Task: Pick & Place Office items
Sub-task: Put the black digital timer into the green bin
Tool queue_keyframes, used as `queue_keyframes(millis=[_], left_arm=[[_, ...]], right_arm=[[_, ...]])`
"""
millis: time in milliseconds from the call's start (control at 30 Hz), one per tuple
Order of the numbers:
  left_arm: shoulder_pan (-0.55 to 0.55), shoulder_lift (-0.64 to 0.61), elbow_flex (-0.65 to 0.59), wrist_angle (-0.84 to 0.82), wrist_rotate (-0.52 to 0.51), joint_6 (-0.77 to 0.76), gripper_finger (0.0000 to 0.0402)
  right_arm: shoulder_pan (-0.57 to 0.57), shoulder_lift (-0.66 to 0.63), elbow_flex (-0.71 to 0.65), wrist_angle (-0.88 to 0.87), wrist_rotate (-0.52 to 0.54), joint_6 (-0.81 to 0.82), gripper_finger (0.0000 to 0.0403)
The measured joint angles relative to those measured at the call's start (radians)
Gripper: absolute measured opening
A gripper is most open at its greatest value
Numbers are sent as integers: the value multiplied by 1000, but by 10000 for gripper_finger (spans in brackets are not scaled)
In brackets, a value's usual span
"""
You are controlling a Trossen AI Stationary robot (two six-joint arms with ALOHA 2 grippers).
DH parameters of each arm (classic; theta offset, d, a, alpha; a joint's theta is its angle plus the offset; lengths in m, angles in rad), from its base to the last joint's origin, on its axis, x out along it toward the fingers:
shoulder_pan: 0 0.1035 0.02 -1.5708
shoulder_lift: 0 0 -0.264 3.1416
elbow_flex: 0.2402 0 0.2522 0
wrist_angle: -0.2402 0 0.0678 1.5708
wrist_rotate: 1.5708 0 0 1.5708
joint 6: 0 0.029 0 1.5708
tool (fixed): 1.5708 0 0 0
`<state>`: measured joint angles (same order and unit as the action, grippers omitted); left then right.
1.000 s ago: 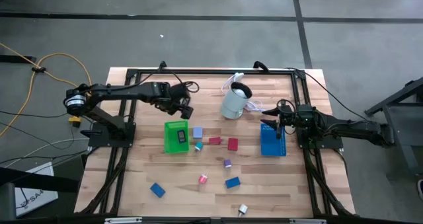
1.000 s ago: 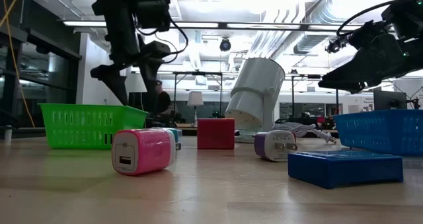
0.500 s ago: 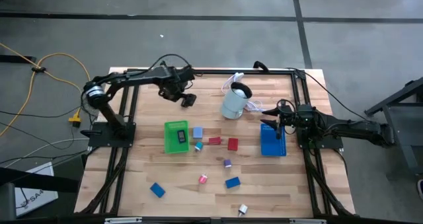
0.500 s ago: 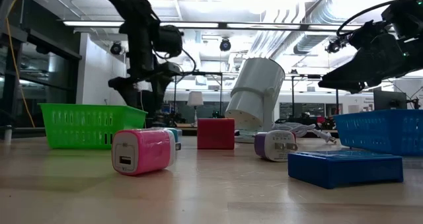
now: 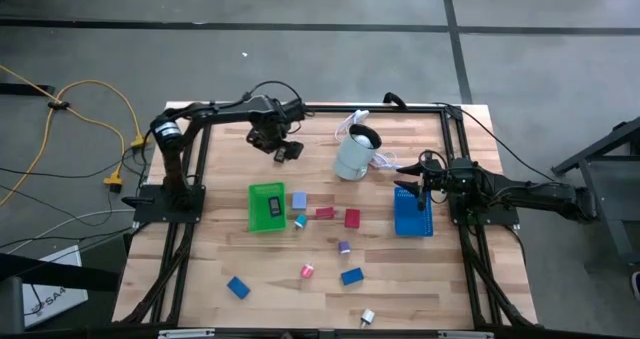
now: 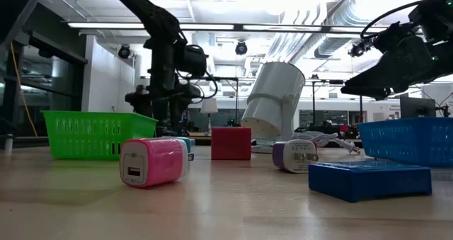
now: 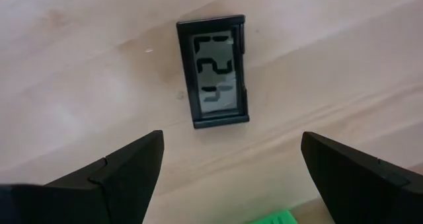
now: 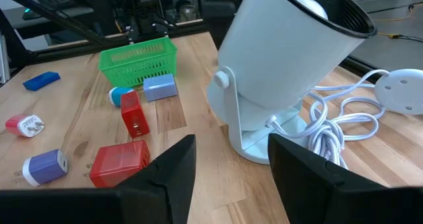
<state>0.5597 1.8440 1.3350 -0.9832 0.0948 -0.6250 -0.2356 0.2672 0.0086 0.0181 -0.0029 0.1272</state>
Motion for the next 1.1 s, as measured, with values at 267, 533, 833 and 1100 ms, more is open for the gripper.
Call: queue_keyframes(millis=[267, 533, 833, 1100], left_arm=[[-6, 39, 0, 65, -25, -1, 349], [-18, 60, 0, 76, -79, -29, 349], [-42, 67, 0, 82, -146, -57, 341], [-45, 68, 0, 83, -147, -66, 291]], right_arm=[[0, 0, 0, 0, 0, 0, 175], [0, 0, 0, 0, 0, 0, 175], [0, 0, 0, 0, 0, 0, 175], [0, 0, 0, 0, 0, 0, 175]])
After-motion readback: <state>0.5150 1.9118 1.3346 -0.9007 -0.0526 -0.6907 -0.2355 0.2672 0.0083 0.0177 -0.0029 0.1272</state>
